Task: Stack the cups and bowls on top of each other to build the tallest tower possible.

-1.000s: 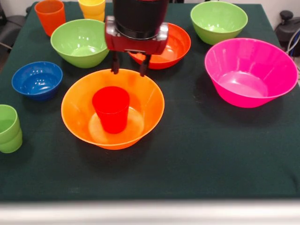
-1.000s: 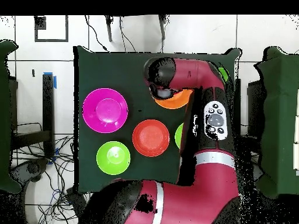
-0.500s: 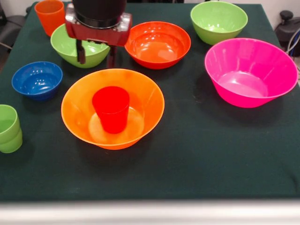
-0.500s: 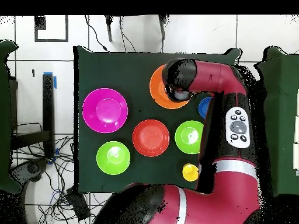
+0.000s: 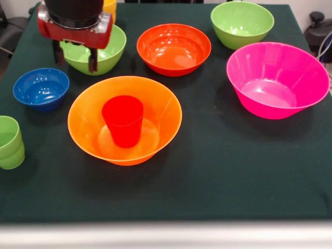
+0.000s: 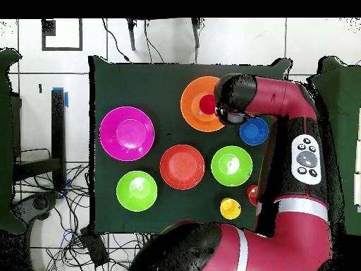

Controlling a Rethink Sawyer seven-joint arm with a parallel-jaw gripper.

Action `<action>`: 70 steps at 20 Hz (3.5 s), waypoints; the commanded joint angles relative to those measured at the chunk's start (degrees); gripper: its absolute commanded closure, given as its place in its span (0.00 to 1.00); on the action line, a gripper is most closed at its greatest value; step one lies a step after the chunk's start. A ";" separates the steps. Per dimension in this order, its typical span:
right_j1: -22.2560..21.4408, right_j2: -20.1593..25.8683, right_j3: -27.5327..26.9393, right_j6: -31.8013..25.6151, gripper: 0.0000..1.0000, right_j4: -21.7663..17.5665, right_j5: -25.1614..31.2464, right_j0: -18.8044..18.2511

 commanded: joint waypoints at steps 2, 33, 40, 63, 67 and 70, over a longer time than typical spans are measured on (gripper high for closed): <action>4.08 6.98 -0.38 -20.99 0.00 -5.16 4.97 -1.76; 8.81 10.49 -1.28 -26.53 0.00 -9.70 -1.30 -7.45; 9.82 10.62 -2.38 -28.87 0.00 -11.51 -1.28 -8.05; 10.11 12.05 -4.40 -27.49 1.00 -14.05 0.52 -8.04; 10.06 11.91 -4.33 -27.08 1.00 -14.08 0.08 -7.94; 9.71 11.75 -3.54 -25.86 1.00 -13.99 -0.81 -7.74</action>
